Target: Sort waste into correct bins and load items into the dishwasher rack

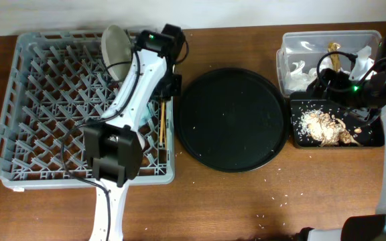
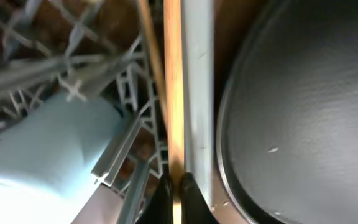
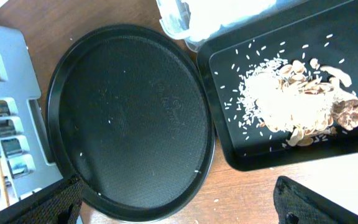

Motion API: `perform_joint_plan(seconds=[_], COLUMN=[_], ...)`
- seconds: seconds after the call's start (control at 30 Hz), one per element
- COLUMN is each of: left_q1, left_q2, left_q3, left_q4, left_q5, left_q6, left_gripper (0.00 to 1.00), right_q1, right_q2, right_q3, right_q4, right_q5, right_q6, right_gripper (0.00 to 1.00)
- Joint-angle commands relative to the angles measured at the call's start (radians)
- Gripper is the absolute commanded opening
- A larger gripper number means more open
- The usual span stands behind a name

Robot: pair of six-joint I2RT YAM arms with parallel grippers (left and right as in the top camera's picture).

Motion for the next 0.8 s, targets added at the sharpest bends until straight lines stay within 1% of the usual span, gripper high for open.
perform_joint_plan(seconds=[0.0, 0.03, 0.07, 0.17, 0.27, 0.3, 0.33, 0.43, 0.63, 0.67, 0.7, 0.77], left_q1=[0.003, 0.003, 0.003, 0.009, 0.018, 0.018, 0.018, 0.017, 0.017, 0.017, 0.017, 0.017], left_q2=[-0.021, -0.021, -0.021, -0.075, -0.270, -0.334, -0.429, -0.529, -0.535, -0.535, -0.535, -0.535], left_q3=[-0.013, -0.013, -0.013, 0.025, 0.132, 0.141, 0.141, 0.141, 0.141, 0.141, 0.141, 0.141], left_q4=[0.021, 0.023, 0.024, 0.024, 0.025, 0.025, 0.024, 0.024, 0.024, 0.024, 0.024, 0.024], left_q5=[-0.072, -0.072, -0.071, -0.061, -0.072, -0.077, -0.079, -0.079, -0.079, -0.079, -0.079, -0.079], left_q6=[-0.044, -0.044, -0.044, -0.044, -0.043, -0.043, -0.044, -0.044, -0.044, -0.044, -0.044, -0.044], left_gripper=[0.01, 0.25, 0.40, 0.46, 0.51, 0.54, 0.99, 0.99, 0.99, 0.99, 0.99, 0.99], right_q1=[0.000, 0.000, 0.000, 0.000, 0.000, 0.000, 0.000, 0.000, 0.001, 0.003, 0.018, 0.097], right_q2=[0.003, 0.003, 0.003, 0.003, 0.003, 0.003, 0.003, 0.003, 0.006, -0.006, -0.026, -0.082], right_q3=[-0.004, -0.004, -0.004, -0.004, -0.004, -0.004, -0.004, -0.004, -0.004, -0.004, -0.004, -0.004], right_q4=[0.000, 0.000, 0.000, 0.000, 0.000, 0.000, 0.000, 0.000, -0.001, 0.000, -0.001, -0.001], right_q5=[0.009, 0.009, 0.009, 0.009, 0.009, 0.009, 0.009, 0.009, 0.009, 0.046, 0.128, 0.146], right_q6=[-0.011, -0.011, -0.011, -0.011, -0.011, -0.011, -0.011, -0.011, -0.011, -0.019, -0.018, -0.018], right_gripper=[0.98, 0.99, 0.98, 0.98, 0.98, 0.98, 0.98, 0.99, 0.99, 0.99, 0.98, 0.99])
